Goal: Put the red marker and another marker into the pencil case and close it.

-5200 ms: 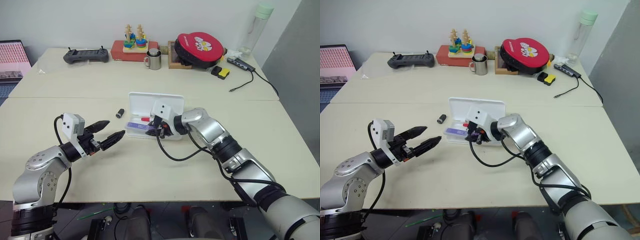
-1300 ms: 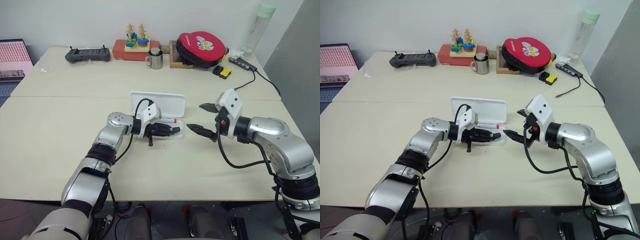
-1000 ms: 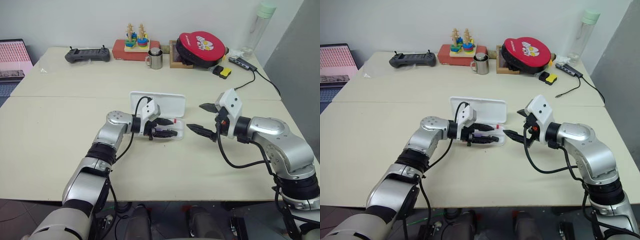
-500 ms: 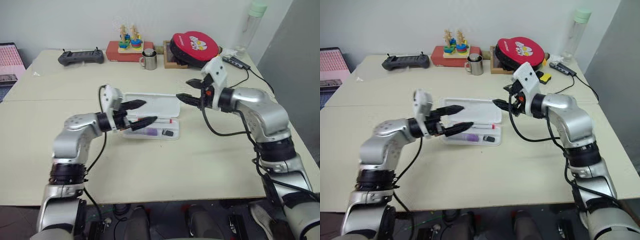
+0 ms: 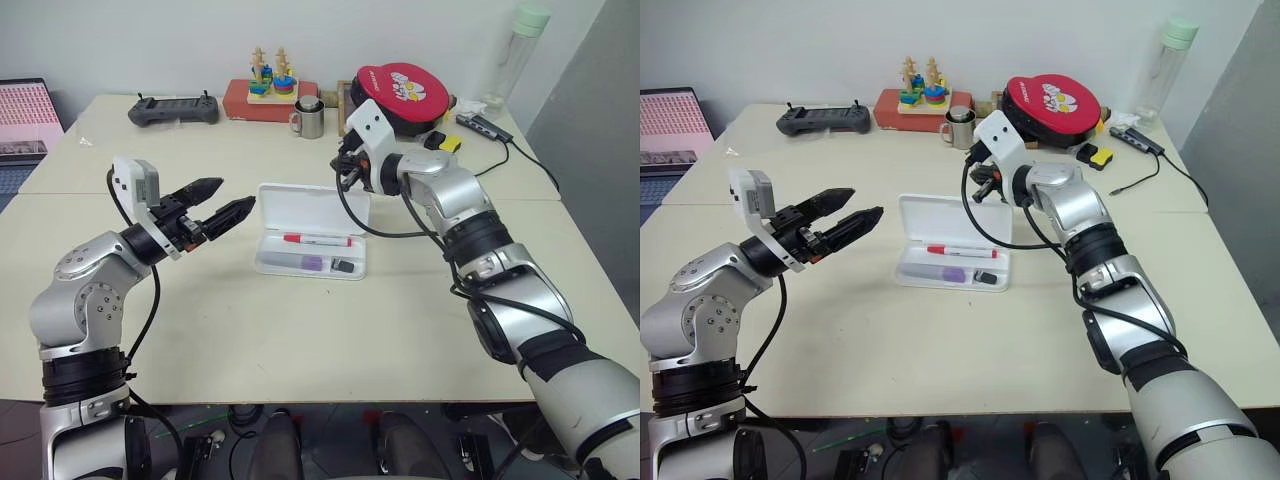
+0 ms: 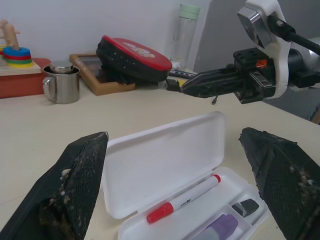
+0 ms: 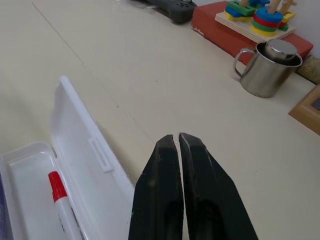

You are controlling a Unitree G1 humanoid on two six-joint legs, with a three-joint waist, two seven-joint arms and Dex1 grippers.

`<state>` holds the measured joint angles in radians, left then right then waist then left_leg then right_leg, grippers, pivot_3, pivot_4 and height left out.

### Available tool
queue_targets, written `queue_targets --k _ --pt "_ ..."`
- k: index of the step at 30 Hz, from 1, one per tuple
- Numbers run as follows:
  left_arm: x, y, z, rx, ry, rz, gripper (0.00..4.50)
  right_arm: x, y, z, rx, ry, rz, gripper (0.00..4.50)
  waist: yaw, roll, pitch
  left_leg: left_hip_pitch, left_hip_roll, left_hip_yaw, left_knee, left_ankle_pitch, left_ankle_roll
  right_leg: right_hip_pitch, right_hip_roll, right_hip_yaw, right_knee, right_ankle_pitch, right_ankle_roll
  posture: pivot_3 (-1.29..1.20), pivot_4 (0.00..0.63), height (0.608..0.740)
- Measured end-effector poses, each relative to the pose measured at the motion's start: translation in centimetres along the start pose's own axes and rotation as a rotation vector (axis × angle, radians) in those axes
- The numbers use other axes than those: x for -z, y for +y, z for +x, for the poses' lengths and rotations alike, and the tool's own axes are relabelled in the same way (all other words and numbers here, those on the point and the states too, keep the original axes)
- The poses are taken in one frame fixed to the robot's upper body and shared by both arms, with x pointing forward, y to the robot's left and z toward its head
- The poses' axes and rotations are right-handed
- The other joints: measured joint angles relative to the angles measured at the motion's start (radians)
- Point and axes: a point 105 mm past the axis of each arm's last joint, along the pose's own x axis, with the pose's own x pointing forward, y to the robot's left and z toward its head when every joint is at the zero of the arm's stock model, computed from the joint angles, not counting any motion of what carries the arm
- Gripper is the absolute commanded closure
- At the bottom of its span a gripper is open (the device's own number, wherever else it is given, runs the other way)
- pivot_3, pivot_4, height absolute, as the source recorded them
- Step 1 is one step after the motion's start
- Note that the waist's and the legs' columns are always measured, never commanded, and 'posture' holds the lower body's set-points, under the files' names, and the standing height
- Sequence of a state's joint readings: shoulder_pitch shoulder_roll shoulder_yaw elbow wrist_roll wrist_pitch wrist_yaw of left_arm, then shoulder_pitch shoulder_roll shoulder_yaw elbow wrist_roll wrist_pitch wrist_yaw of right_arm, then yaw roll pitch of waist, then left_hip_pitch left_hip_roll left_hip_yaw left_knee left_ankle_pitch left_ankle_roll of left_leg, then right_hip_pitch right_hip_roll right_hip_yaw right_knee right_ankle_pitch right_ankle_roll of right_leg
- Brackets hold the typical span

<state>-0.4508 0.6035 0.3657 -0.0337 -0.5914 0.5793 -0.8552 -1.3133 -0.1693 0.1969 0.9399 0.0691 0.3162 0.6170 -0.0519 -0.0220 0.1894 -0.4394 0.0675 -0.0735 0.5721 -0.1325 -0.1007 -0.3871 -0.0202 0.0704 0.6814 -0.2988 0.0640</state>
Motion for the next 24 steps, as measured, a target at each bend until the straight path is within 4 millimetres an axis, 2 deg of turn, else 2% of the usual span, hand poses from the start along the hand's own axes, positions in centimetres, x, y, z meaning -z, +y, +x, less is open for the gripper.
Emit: queue_targets --k 3,6,11,16,22,24 --pt "-0.2 -0.1 0.2 -0.001 -0.022 -0.015 0.00 1.0 -0.3 0.3 0.014 0.041 -0.006 4.42 -0.001 0.000 0.000 0.000 0.000 0.000 -0.001 0.000 0.000 0.000 0.000 0.000 0.000 0.000 0.000 0.00 0.150 0.740" --pt "-0.2 -0.4 0.4 0.008 -0.025 -0.013 0.00 2.5 0.5 0.5 -0.041 0.098 -0.009 4.42 -0.005 0.000 0.000 0.000 0.000 0.000 -0.001 0.000 0.000 0.000 0.000 0.000 0.000 0.000 0.000 0.00 0.150 0.740" --pt "0.0 -0.8 0.1 0.023 -0.010 0.004 0.00 3.0 2.0 0.2 -0.182 0.122 -0.052 4.42 -0.007 0.000 0.000 0.001 0.000 0.000 -0.001 0.000 0.000 0.000 0.000 0.000 0.000 0.000 0.000 0.00 0.150 0.740" --pt "-0.2 -1.8 -0.1 0.079 -0.023 -0.015 0.00 4.2 4.1 -0.6 -0.312 0.116 -0.056 4.42 -0.010 0.000 0.000 0.002 0.001 0.000 0.000 0.000 0.000 0.001 0.001 0.000 0.001 0.000 0.000 0.00 0.150 0.740" --pt "0.7 -2.3 -0.1 0.117 0.044 0.001 0.00 8.1 7.4 -1.3 -0.391 0.177 -0.097 4.42 -0.009 0.000 0.000 0.002 0.001 0.000 0.000 0.000 0.000 0.001 0.001 0.000 0.001 0.000 0.000 0.00 0.150 0.740" --pt "1.0 -2.4 -0.1 0.126 0.062 0.003 0.00 8.5 8.1 -1.4 -0.376 0.166 -0.104 4.42 -0.011 0.000 0.000 0.003 0.001 0.000 0.000 0.000 0.000 0.002 0.001 0.001 0.001 0.000 0.000 0.00 0.150 0.740"
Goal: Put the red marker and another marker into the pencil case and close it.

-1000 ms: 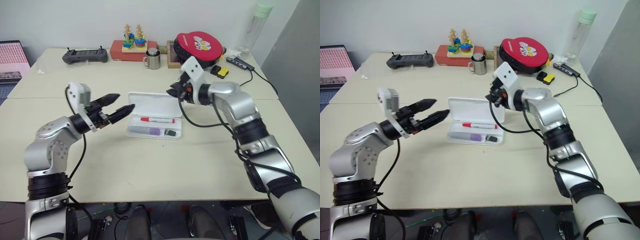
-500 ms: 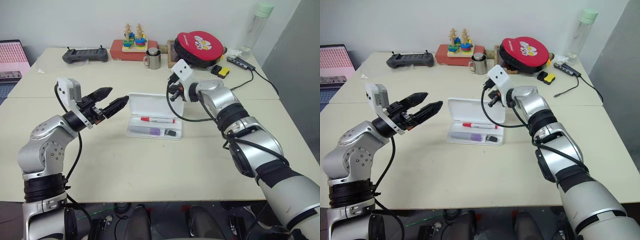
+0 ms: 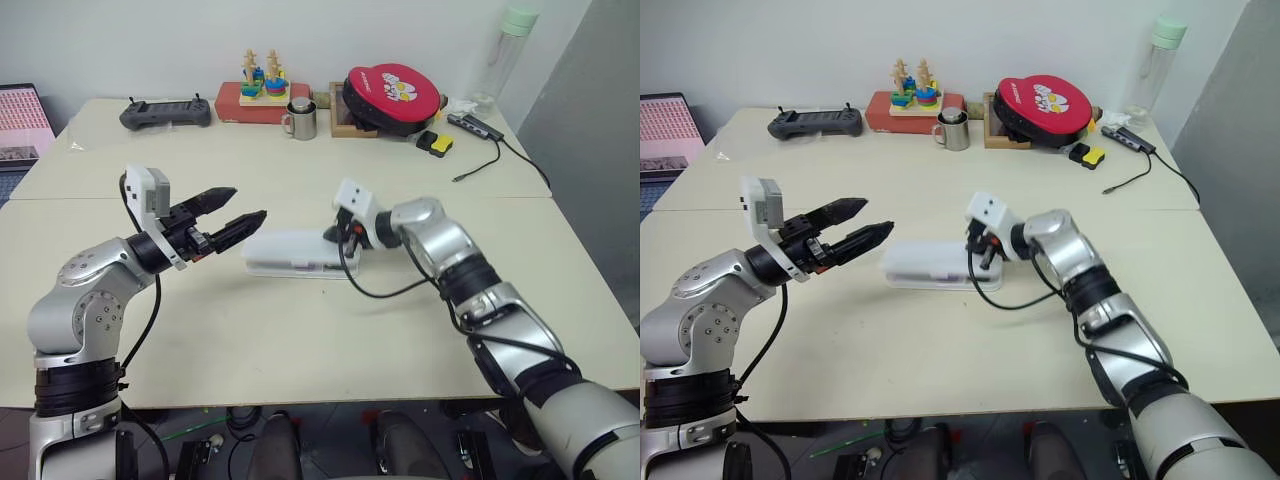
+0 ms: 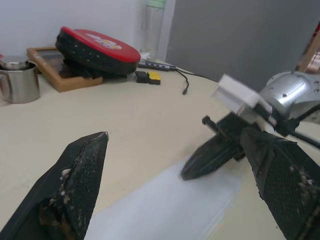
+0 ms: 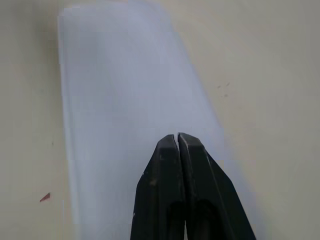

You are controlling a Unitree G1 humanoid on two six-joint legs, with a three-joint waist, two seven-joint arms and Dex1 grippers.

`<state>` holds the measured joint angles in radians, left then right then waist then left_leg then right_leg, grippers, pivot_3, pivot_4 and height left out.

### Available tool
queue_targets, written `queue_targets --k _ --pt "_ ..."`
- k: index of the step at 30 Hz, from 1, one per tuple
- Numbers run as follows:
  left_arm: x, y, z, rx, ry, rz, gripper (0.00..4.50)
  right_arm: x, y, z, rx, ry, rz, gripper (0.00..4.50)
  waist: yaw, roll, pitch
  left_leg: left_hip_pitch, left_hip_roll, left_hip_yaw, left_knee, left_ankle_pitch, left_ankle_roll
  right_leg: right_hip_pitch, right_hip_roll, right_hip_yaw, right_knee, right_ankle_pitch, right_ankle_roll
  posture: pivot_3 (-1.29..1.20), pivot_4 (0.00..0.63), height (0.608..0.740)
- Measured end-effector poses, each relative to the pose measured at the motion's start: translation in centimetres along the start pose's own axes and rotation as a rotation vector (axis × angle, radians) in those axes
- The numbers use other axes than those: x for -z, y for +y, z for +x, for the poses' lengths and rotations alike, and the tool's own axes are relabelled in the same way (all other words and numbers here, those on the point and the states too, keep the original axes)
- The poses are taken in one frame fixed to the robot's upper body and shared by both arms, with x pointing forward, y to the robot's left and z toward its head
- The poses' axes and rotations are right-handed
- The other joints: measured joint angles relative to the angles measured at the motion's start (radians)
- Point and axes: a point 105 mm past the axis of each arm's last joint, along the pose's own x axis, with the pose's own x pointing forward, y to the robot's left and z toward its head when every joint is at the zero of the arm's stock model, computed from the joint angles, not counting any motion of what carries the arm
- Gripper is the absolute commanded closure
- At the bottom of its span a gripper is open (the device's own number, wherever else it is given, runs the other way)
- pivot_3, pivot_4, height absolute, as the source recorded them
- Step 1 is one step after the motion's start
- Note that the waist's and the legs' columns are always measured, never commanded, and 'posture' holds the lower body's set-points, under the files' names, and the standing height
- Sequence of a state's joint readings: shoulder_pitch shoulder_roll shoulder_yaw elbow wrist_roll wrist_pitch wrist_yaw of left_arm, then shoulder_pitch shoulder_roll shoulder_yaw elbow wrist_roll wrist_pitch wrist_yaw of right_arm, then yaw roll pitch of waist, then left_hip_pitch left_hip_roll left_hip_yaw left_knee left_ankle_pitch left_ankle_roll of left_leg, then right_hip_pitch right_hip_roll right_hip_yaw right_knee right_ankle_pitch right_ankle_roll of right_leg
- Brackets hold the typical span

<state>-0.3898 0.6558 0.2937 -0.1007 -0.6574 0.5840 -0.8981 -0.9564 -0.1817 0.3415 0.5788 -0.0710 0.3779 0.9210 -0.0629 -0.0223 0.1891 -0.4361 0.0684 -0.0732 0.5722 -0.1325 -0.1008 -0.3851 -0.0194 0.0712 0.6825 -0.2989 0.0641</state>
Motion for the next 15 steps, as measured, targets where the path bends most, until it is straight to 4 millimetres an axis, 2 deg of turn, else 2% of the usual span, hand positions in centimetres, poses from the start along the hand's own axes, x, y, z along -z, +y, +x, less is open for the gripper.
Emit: queue_targets --k 5,9,10,11,12,15 --pt "0.9 0.3 0.0 -0.006 0.053 0.006 0.00 0.5 0.5 0.5 0.057 0.023 -0.070 4.42 -0.003 0.000 -0.002 0.005 0.000 0.000 0.000 0.000 0.000 0.004 0.000 0.000 -0.001 -0.002 0.004 0.00 0.150 0.740" --pt "2.2 0.7 -0.2 -0.029 0.096 -0.002 0.00 0.6 0.8 0.1 0.067 -0.021 -0.022 4.42 -0.001 -0.002 -0.003 0.005 0.000 0.000 0.000 0.000 0.000 0.006 0.000 0.000 -0.001 -0.003 0.004 0.00 0.150 0.740" --pt "2.5 1.0 -0.1 -0.053 0.109 0.003 0.00 0.6 0.9 -0.2 0.066 -0.049 0.013 4.42 0.001 -0.002 -0.003 0.005 0.000 0.000 0.000 0.000 0.000 0.006 0.000 0.000 -0.001 -0.003 0.004 0.00 0.150 0.740" --pt "3.5 2.7 -0.5 -0.153 0.148 0.015 0.00 1.1 1.5 -0.7 0.057 -0.121 0.126 4.42 0.005 -0.002 -0.003 0.005 0.000 0.000 0.000 0.000 0.000 0.005 0.000 0.000 -0.001 -0.003 0.004 0.00 0.150 0.740" --pt "3.8 3.0 -0.7 -0.171 0.158 0.014 0.00 1.1 1.5 -0.8 0.056 -0.132 0.142 4.42 0.006 -0.001 -0.003 0.004 0.000 0.000 0.000 0.000 0.000 0.005 0.000 0.000 -0.001 -0.003 0.004 0.00 0.150 0.740" --pt "6.0 5.3 -1.9 -0.310 0.241 0.018 0.00 1.6 0.8 -2.6 0.105 -0.210 0.268 4.02 0.007 -0.001 -0.002 0.000 0.000 0.000 0.001 0.000 0.000 0.001 0.000 0.000 -0.001 -0.002 0.004 0.00 0.150 0.740"
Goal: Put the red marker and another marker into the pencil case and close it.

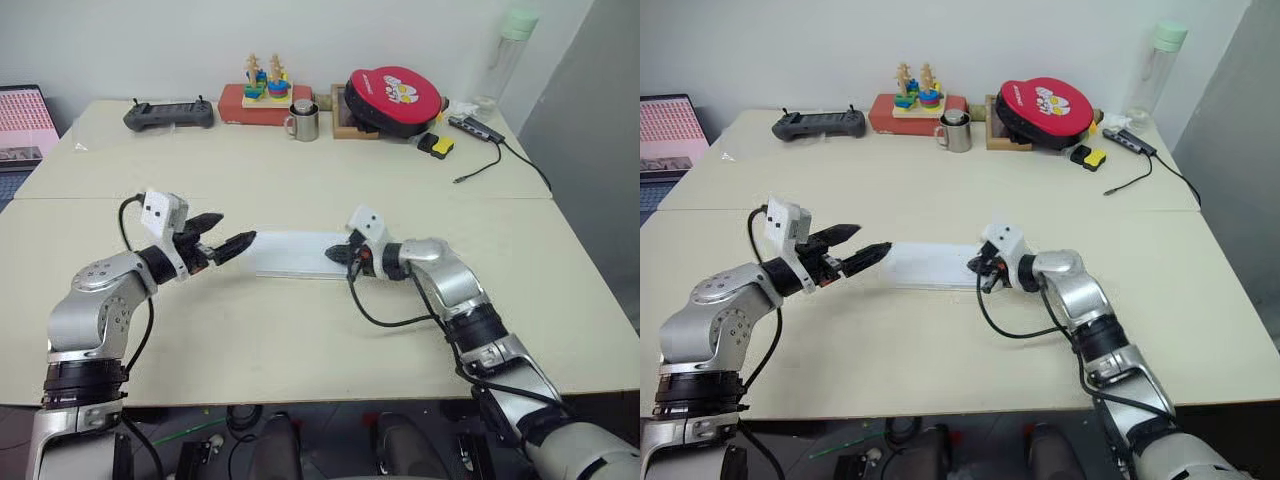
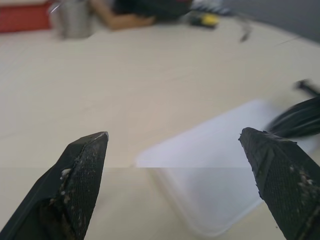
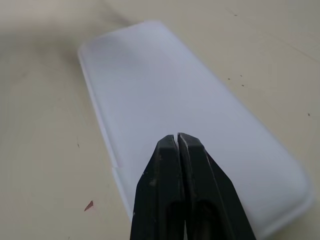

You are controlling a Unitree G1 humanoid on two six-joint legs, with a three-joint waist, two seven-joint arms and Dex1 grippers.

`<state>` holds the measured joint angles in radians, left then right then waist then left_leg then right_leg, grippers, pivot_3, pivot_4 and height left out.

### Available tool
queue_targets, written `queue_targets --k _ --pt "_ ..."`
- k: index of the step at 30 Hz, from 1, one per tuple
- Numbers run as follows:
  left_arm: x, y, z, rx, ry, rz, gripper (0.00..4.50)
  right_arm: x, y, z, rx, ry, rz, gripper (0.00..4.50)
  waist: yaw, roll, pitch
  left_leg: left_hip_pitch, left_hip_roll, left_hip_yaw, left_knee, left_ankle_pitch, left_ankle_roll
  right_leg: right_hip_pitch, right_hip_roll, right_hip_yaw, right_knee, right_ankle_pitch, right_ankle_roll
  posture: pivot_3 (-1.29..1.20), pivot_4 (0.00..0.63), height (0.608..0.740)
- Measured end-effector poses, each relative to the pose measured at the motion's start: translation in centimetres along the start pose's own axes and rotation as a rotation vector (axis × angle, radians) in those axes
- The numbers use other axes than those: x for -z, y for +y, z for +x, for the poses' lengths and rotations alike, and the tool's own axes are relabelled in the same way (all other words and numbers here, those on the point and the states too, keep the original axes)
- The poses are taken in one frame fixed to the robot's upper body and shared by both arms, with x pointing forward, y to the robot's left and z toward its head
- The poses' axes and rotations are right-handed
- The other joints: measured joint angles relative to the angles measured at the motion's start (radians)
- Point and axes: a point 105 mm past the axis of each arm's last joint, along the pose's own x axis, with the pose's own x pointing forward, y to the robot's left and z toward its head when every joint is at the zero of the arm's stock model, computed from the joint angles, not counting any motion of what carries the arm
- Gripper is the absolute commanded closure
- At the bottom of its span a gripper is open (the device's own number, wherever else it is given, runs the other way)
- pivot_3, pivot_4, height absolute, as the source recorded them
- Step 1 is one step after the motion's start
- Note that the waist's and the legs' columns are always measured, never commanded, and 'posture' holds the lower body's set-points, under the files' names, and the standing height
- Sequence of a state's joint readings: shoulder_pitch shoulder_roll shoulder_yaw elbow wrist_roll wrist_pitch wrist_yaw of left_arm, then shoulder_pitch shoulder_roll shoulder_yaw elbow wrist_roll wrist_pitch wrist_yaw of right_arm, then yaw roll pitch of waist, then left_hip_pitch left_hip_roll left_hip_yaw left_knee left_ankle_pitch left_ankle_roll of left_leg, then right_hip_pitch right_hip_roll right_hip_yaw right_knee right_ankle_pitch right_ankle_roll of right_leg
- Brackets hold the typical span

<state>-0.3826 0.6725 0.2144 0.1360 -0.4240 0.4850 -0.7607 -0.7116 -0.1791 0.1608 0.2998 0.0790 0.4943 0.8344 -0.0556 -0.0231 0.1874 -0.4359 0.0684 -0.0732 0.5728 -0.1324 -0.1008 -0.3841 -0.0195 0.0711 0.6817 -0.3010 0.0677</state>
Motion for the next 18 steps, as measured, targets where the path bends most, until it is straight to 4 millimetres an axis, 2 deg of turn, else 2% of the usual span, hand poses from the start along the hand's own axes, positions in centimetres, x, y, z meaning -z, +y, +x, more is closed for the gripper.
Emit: queue_targets --k 2,5,10,14,16,18 --pt "0.7 1.1 0.1 -0.073 0.033 0.044 0.00 -0.7 -1.2 -2.7 0.060 -0.064 0.023 3.56 0.009 0.000 0.000 0.000 0.000 0.000 0.000 0.000 0.000 0.000 0.000 0.000 0.000 0.002 -0.004 0.00 0.150 0.740" --pt "1.4 2.2 -0.5 -0.123 0.061 0.066 0.00 -0.1 -2.9 -6.4 0.163 -0.074 0.058 2.79 0.017 0.000 0.000 0.000 0.000 0.000 -0.001 0.000 0.000 0.000 0.000 0.000 -0.001 0.001 -0.004 0.00 0.150 0.740" --pt "1.8 2.6 -1.0 -0.132 0.076 0.076 0.00 0.9 -3.5 -8.2 0.229 -0.051 0.102 1.62 0.011 0.000 0.000 0.000 0.000 0.001 -0.002 0.000 0.000 -0.001 0.000 0.000 -0.001 0.001 -0.004 0.00 0.150 0.740" --pt "2.6 4.6 -3.3 -0.197 0.115 0.071 0.00 2.1 -5.4 -11.9 0.365 -0.026 0.133 0.57 0.008 0.000 0.000 0.000 0.000 0.002 -0.002 0.000 0.000 -0.001 -0.001 0.001 -0.001 0.000 -0.003 0.00 0.150 0.740" --pt "2.6 4.6 -3.5 -0.196 0.110 0.063 0.00 2.1 -5.1 -11.8 0.364 -0.036 0.143 0.03 0.006 0.000 0.000 0.000 0.000 0.002 -0.002 0.000 0.000 -0.001 -0.001 0.001 0.000 -0.001 -0.001 0.00 0.150 0.740" --pt "2.5 4.5 -3.5 -0.194 0.107 0.065 0.00 1.8 -4.7 -11.2 0.349 -0.048 0.142 0.03 0.004 0.000 0.000 0.000 0.000 0.002 -0.001 0.000 0.000 -0.001 -0.001 0.001 0.000 -0.001 0.000 0.00 0.150 0.740"
